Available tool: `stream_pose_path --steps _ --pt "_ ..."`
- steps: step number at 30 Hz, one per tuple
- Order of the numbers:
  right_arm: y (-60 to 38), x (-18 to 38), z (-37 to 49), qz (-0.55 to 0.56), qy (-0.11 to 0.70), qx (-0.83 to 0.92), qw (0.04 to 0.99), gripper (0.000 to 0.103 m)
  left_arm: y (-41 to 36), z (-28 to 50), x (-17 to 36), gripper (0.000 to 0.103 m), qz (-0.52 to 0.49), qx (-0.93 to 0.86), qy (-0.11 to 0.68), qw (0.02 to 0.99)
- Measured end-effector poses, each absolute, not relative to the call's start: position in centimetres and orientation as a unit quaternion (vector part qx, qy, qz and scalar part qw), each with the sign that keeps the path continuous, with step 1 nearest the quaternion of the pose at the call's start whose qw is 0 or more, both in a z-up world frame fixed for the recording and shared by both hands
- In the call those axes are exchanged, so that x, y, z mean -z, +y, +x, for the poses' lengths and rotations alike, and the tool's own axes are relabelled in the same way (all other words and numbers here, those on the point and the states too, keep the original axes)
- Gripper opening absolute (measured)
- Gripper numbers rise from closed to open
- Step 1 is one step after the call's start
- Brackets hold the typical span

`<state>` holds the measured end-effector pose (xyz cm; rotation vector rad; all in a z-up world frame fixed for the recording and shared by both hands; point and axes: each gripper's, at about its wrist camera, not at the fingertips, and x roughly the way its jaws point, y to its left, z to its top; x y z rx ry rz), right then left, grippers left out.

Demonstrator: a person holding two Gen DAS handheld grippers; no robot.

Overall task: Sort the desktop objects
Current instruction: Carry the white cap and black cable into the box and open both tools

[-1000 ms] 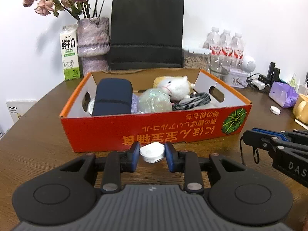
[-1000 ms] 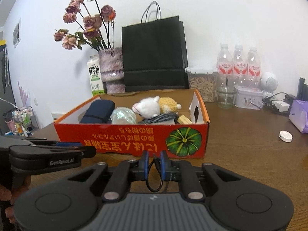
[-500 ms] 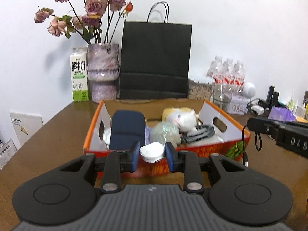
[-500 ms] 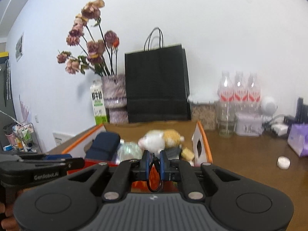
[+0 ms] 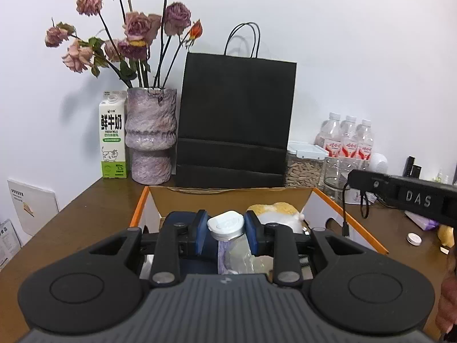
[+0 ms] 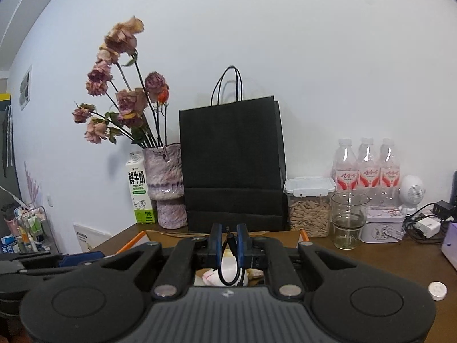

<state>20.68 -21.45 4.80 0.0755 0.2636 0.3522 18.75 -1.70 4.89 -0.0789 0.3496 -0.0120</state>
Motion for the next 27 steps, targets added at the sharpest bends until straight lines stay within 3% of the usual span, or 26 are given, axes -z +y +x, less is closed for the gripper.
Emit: stream_pose_path --steps 17,21,22,23,24,26,27 --pt "-19.5 -0.4 28.4 0.009 0.185 -0.178 0.966 0.010 -1.5 25.5 -1.1 0.029 -0.007 -0.009 0.214 0.977" --pt "-19.5 -0.1 28.4 0.015 0.197 -0.182 0.963 0.015 -1.6 25.3 -1.2 0.030 -0.001 -0.013 0.205 0.979" --pt "-19.5 -0.1 28.3 0.017 0.197 -0.180 0.964 0.019 -1.7 25.2 -1.2 0.033 0.003 -0.018 0.202 0.979" --pt "-19.6 -0.1 28.2 0.020 0.198 -0.179 0.963 0.033 -1.7 25.2 -1.2 0.037 0.007 -0.022 0.200 0.980" --pt "-19.7 -0.1 28.1 0.023 0.196 -0.177 0.964 0.055 -1.7 25.1 -1.3 0.047 0.009 -0.025 0.197 0.980" --pt "-20.0 -0.3 27.8 0.028 0.188 -0.169 0.967 0.083 -1.5 24.9 -1.4 0.076 0.010 -0.034 0.189 0.981" --pt "-20.1 -0.4 27.7 0.029 0.186 -0.168 0.968 0.088 -1.5 24.9 -1.6 0.092 0.011 -0.039 0.183 0.982"
